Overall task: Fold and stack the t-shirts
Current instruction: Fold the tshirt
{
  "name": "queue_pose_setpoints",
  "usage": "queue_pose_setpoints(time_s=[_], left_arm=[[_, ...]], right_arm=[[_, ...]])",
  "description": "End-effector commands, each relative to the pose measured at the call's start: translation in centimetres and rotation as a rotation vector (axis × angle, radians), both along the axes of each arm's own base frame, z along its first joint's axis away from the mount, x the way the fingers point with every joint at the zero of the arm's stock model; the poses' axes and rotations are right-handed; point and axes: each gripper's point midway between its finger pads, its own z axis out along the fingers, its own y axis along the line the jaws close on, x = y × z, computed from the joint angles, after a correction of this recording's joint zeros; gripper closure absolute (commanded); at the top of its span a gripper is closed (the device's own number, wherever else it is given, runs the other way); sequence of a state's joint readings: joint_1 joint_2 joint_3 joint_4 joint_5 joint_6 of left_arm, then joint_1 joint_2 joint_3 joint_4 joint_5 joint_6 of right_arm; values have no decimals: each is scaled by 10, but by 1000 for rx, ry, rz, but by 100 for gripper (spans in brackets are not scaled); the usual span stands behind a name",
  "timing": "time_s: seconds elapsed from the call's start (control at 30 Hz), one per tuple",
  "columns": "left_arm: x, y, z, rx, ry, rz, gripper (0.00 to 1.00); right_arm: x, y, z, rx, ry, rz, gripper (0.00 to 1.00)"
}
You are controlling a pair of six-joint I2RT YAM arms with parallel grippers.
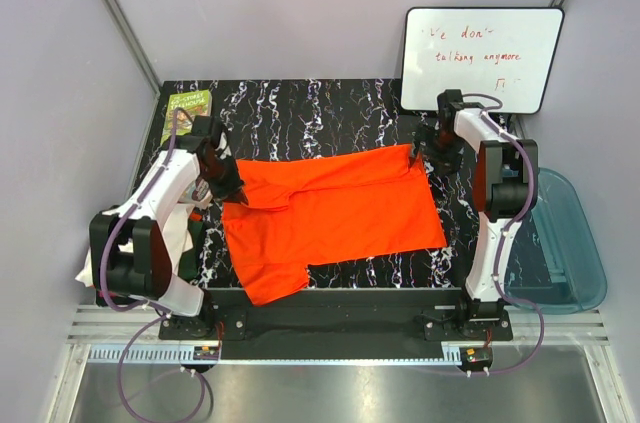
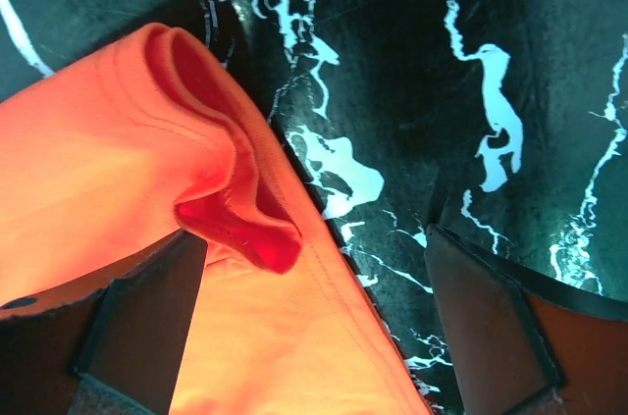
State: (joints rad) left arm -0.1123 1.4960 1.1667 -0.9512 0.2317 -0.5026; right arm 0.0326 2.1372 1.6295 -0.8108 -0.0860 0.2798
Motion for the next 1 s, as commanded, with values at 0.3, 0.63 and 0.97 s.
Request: queue_pose_setpoints(time_s=[0.3,0.63,0.97], left_arm=[[-45,12,-14,81,98,-2,1],[1,7,16,125,-100,-71,13],[85,-11,-30,256,-17,-198,100]], right_arm=[[-16,-5,61,-16,-82,-36,0],[-41,20,90,87,-162,24,19],[-8,78,51,1,-100,181,100]])
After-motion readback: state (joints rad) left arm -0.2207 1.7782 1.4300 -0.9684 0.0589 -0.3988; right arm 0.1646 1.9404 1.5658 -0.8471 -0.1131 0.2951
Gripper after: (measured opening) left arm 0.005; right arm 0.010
